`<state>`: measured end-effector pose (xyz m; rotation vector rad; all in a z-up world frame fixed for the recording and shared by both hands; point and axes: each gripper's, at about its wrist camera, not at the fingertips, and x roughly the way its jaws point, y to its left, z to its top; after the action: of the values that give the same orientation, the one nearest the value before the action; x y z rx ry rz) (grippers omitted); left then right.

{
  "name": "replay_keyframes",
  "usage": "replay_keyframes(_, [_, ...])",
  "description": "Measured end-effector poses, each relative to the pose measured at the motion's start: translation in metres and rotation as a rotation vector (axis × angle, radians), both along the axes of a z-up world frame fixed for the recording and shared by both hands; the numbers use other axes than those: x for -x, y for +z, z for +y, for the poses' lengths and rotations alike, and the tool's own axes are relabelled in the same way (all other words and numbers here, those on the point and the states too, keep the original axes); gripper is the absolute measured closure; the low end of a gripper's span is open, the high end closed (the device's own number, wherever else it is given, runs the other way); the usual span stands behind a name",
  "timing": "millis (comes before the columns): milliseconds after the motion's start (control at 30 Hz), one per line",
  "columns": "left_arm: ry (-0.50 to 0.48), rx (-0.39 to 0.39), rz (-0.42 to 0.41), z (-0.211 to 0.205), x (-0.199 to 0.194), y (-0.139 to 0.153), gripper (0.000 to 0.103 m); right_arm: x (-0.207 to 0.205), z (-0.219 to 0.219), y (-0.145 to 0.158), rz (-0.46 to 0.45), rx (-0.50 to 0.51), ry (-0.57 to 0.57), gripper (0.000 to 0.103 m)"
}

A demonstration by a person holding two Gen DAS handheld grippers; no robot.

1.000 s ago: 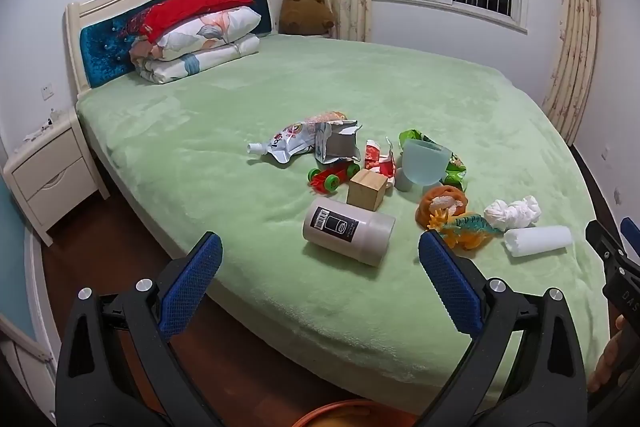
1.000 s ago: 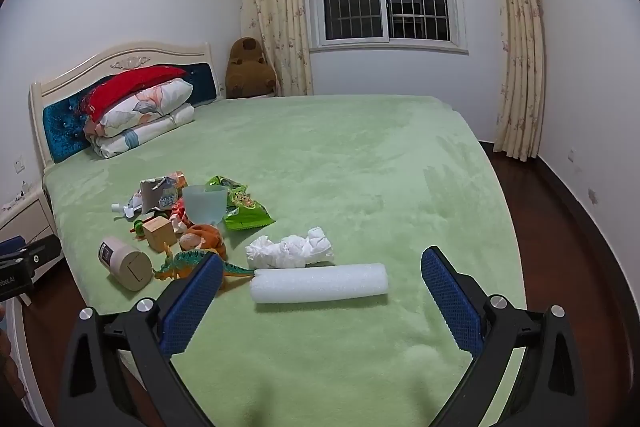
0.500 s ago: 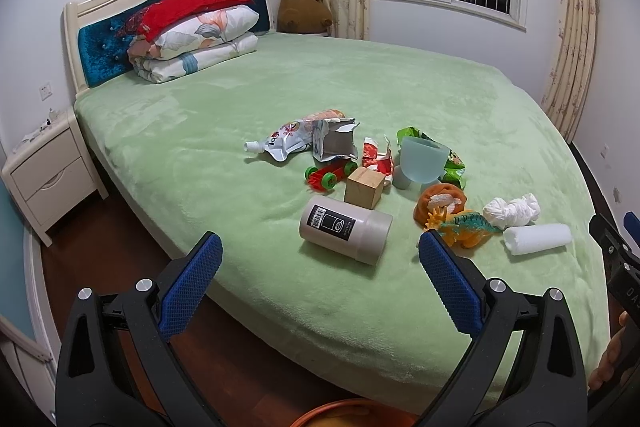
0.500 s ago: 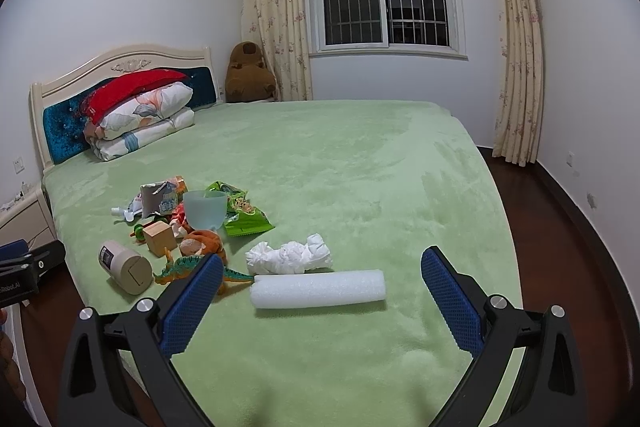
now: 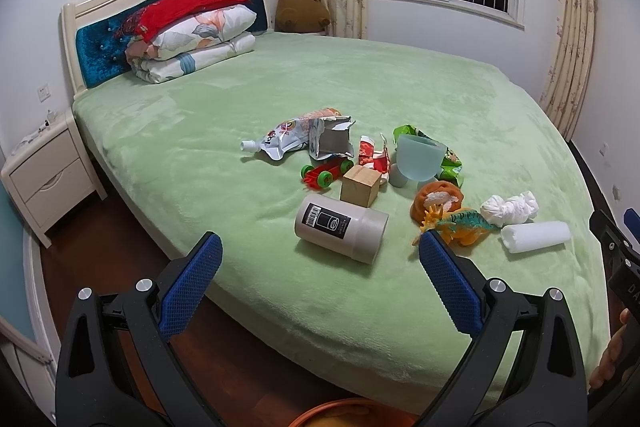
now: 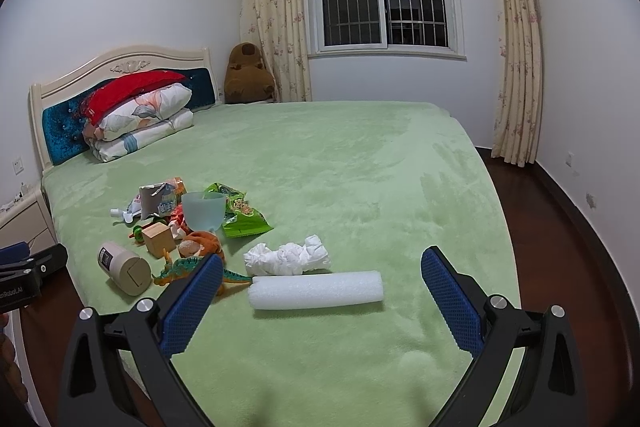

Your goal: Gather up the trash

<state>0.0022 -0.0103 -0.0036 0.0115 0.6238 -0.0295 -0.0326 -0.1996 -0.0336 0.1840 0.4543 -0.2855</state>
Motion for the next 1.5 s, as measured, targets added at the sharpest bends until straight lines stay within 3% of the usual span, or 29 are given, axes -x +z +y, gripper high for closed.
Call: replay_keyframes(1500, [-0.014,-0.001,0.01,-0.0016,0.0008,-0.0042,0.007,0.001,-0.005,-0.0012,0.01,0.0,0.002,0.005])
